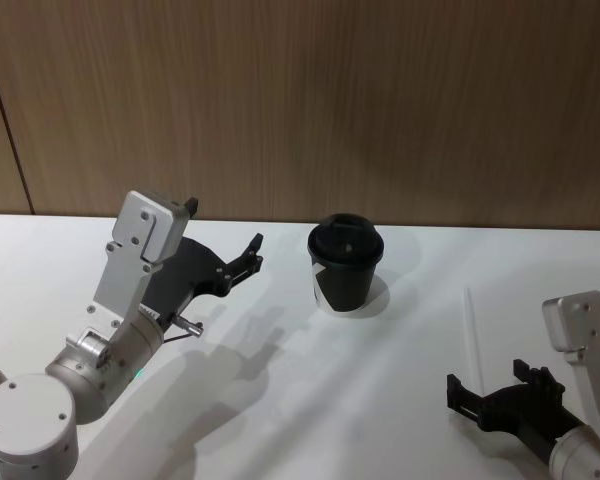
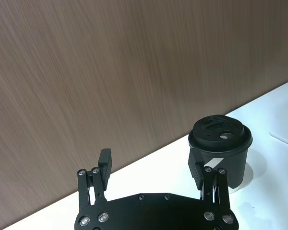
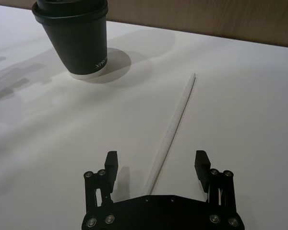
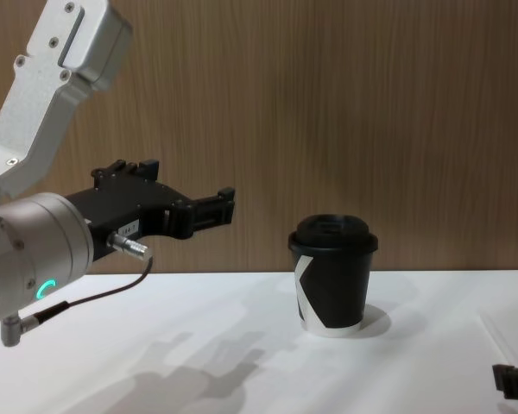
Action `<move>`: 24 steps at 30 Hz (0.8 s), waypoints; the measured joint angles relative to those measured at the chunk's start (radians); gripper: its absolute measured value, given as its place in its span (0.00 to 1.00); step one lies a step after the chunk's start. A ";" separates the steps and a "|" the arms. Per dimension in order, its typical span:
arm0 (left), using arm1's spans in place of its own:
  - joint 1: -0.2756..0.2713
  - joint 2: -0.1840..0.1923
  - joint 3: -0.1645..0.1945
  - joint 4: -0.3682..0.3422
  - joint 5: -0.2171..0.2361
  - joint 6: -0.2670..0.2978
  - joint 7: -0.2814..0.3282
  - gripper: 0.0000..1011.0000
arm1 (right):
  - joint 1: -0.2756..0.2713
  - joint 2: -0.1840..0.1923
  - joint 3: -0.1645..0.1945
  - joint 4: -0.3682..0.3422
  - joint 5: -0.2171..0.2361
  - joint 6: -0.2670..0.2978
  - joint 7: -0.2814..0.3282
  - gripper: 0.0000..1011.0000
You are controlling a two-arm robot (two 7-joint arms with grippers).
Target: Pick up the straw with one hand, pass it to the other hand, and insert it into the cup.
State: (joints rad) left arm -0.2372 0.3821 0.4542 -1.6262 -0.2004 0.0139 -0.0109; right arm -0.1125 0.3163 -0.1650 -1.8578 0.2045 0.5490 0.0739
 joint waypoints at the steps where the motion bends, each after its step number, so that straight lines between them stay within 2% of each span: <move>1: 0.000 0.000 0.000 0.000 0.000 0.000 0.000 0.99 | 0.001 0.000 0.001 0.000 0.000 0.003 0.002 0.99; 24: 0.000 0.000 0.000 0.000 0.000 0.000 0.000 0.99 | 0.006 -0.009 0.005 0.012 -0.008 0.031 0.027 0.99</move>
State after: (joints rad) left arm -0.2372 0.3821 0.4542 -1.6262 -0.2004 0.0139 -0.0109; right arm -0.1064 0.3068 -0.1600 -1.8459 0.1966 0.5798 0.1014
